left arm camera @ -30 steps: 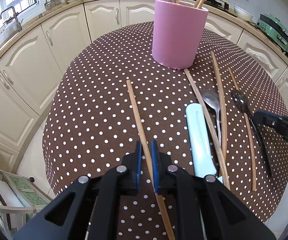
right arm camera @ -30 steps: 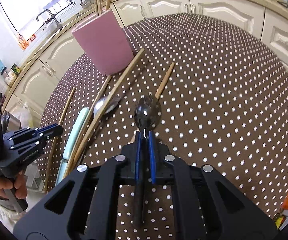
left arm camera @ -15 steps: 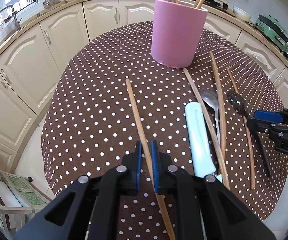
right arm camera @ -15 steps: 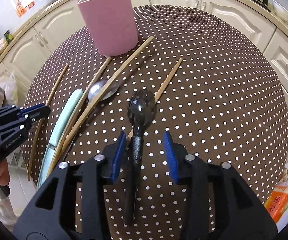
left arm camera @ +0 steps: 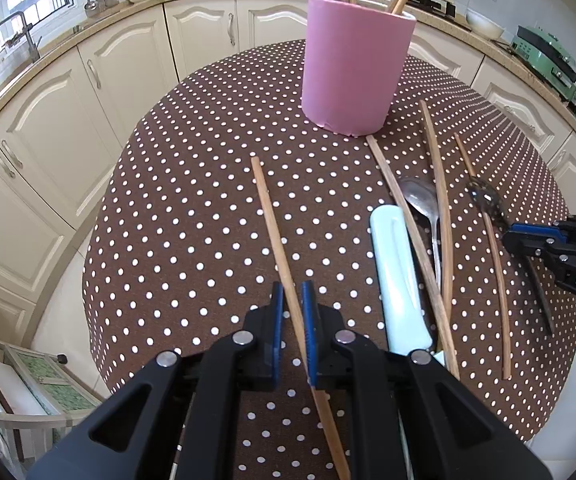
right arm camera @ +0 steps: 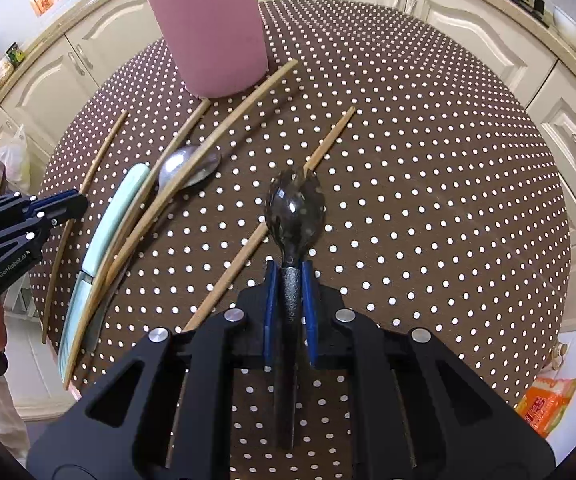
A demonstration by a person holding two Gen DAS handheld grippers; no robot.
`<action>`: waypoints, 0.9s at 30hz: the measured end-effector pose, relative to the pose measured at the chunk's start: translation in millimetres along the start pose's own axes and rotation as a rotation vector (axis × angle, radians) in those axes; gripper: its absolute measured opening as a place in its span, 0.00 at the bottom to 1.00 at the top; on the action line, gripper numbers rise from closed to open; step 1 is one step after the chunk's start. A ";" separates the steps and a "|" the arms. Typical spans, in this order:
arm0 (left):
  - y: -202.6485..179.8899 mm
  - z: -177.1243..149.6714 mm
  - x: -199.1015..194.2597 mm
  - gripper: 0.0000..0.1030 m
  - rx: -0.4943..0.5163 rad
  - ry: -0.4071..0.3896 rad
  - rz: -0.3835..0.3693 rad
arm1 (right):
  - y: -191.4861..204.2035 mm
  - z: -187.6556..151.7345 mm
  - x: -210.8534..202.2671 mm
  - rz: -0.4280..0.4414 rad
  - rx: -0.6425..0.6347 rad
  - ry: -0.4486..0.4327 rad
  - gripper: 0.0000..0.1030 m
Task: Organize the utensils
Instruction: 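Lift the chopstick and black spork up over the pink cup with both tools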
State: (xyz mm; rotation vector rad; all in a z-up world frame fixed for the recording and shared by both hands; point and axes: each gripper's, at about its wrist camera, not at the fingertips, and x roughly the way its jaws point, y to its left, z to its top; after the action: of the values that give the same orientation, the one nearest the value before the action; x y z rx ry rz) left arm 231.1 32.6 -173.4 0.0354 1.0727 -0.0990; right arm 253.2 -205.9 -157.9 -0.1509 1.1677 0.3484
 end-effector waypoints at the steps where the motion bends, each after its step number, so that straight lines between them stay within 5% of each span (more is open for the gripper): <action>1: -1.2 2.2 1.0 0.09 0.001 0.006 0.005 | 0.3 2.9 0.7 -0.006 -0.003 0.014 0.12; 13: -2.8 14.4 7.4 0.09 -0.003 0.073 0.013 | 6.1 49.9 20.0 -0.037 -0.042 0.154 0.12; 27: 7.6 12.9 -5.3 0.05 -0.091 0.019 -0.126 | -22.7 29.9 -13.1 0.087 0.038 -0.064 0.11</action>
State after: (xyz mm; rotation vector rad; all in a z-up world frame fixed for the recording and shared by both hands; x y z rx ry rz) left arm 240.7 39.5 -162.8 -0.1135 1.0974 -0.1641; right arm 282.5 -220.9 -135.7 -0.0558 1.1191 0.4047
